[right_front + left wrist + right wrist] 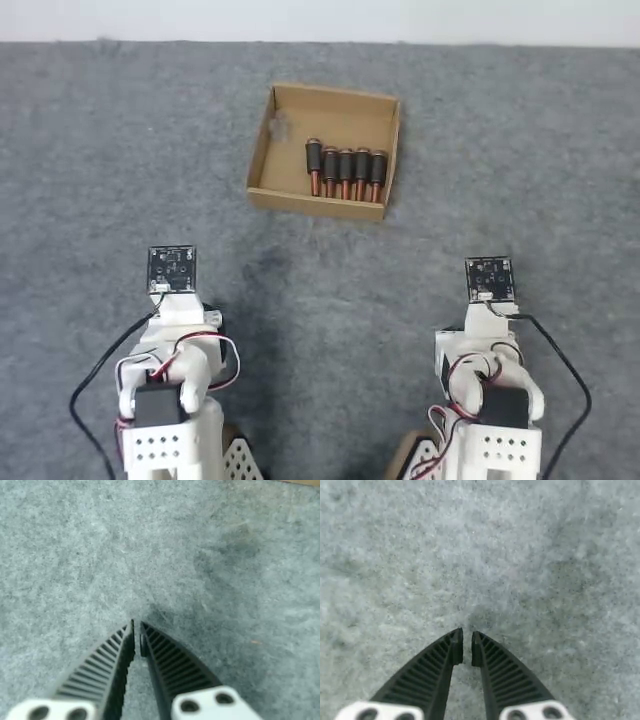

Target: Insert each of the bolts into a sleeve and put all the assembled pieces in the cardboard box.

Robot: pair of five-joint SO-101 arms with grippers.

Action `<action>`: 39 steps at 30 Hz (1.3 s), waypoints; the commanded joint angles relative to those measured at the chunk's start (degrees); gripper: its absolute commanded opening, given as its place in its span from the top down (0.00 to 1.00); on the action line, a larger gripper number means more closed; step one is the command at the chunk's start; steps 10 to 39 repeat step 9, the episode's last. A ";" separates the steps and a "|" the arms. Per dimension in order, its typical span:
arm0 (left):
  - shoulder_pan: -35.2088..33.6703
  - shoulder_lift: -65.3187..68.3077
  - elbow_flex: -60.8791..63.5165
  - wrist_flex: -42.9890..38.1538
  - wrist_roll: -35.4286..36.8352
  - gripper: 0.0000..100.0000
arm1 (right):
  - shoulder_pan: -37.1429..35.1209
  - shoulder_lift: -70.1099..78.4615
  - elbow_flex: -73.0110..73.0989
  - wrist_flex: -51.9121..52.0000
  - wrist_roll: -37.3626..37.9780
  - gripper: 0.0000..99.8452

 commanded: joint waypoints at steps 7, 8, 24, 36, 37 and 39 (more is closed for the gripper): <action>-0.18 -1.05 -0.84 0.26 -0.44 0.98 | 0.40 -1.27 1.14 0.48 0.70 0.99; -0.18 -1.05 -0.84 0.26 -0.44 0.98 | 0.40 -1.27 1.14 0.48 0.70 0.99; -0.18 -1.05 -0.84 0.26 -0.44 0.98 | 0.40 -1.27 1.14 0.48 0.70 0.99; -0.18 -1.05 -0.84 0.26 -0.44 0.98 | 0.40 -1.27 1.14 0.48 0.70 0.99; -0.18 -1.05 -0.84 0.26 -0.44 0.98 | 0.40 -1.27 1.14 0.48 0.70 0.99; -0.18 -1.05 -0.84 0.26 -0.44 0.98 | 0.40 -1.27 1.14 0.48 0.70 0.99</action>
